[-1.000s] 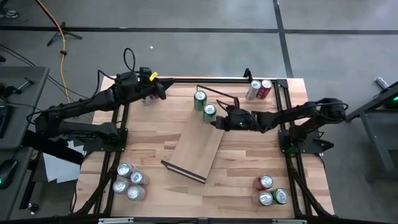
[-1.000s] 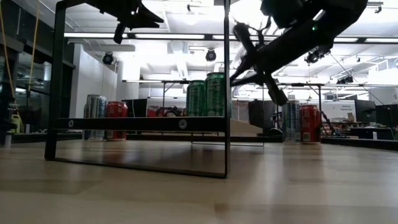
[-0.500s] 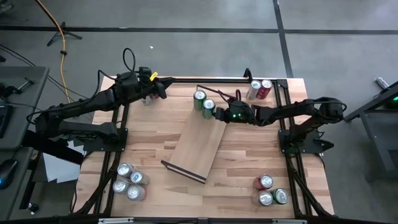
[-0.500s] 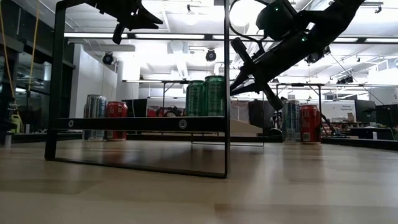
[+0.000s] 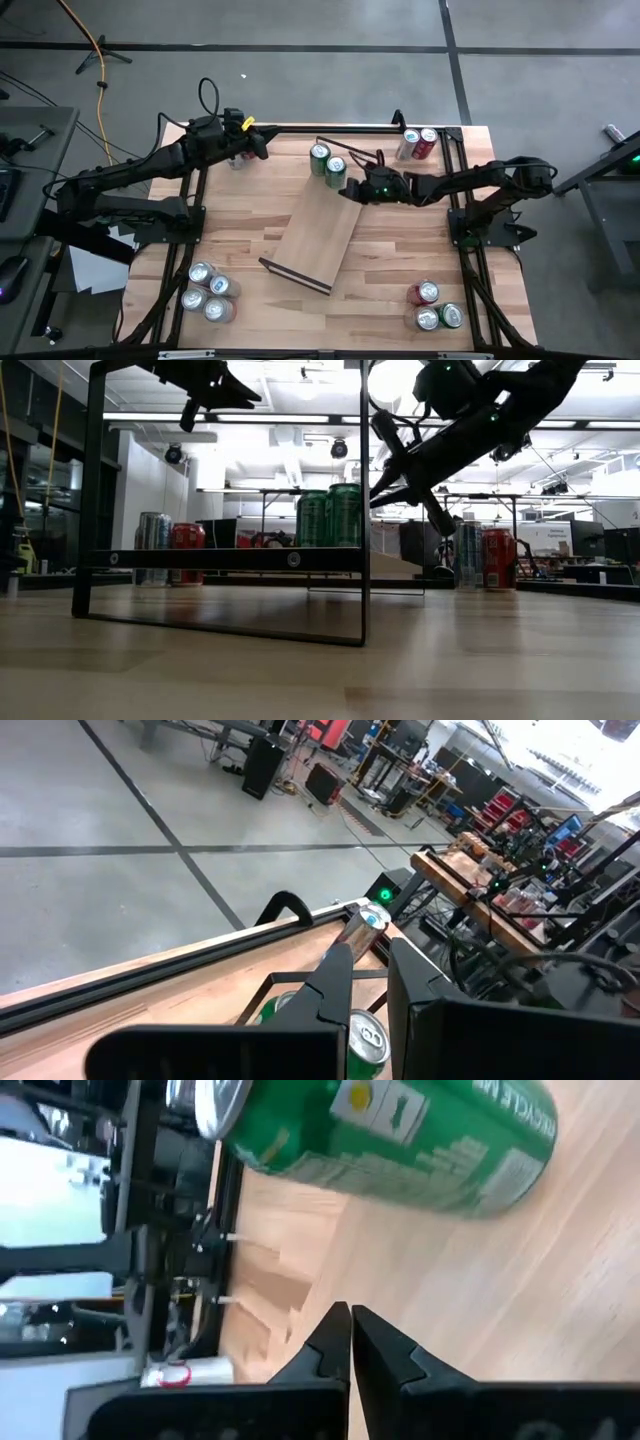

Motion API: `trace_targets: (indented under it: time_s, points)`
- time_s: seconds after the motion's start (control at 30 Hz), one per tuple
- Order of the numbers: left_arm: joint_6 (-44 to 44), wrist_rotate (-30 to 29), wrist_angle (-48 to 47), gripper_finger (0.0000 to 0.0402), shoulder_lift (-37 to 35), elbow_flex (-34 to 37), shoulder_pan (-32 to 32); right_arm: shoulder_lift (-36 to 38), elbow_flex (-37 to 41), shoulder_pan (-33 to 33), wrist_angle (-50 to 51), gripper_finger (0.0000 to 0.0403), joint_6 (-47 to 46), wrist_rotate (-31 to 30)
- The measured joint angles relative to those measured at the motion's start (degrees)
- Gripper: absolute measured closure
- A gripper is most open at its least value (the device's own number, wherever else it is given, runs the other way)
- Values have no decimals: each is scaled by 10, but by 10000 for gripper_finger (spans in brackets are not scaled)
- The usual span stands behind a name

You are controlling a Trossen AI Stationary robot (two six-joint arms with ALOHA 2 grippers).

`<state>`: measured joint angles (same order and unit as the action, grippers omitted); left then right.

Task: Place canned beverage on shelf
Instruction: Put the top green soda can on the shelf aligned with the other green soda can

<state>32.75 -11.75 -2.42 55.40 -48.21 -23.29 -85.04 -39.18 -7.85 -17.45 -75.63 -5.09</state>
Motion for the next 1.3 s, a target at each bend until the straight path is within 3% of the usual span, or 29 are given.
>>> trace_targets:
  time_s: [0.23, 0.53, 0.83, 1.3]
  points:
    - [-40, -12, -29, 401, 18, 0, 0, -36, -44, 9, 0, 403, -24, -40]
    - [-38, 7, -66, 401, 135, 0, -1, -91, -126, 9, 47, 403, 2, -59]
    - [-34, 11, -25, 401, 210, 0, -1, -83, -130, 12, 65, 403, -19, -142]
    - [-34, 14, 24, 401, 254, 0, 0, -83, -130, -9, 73, 403, -13, -186]
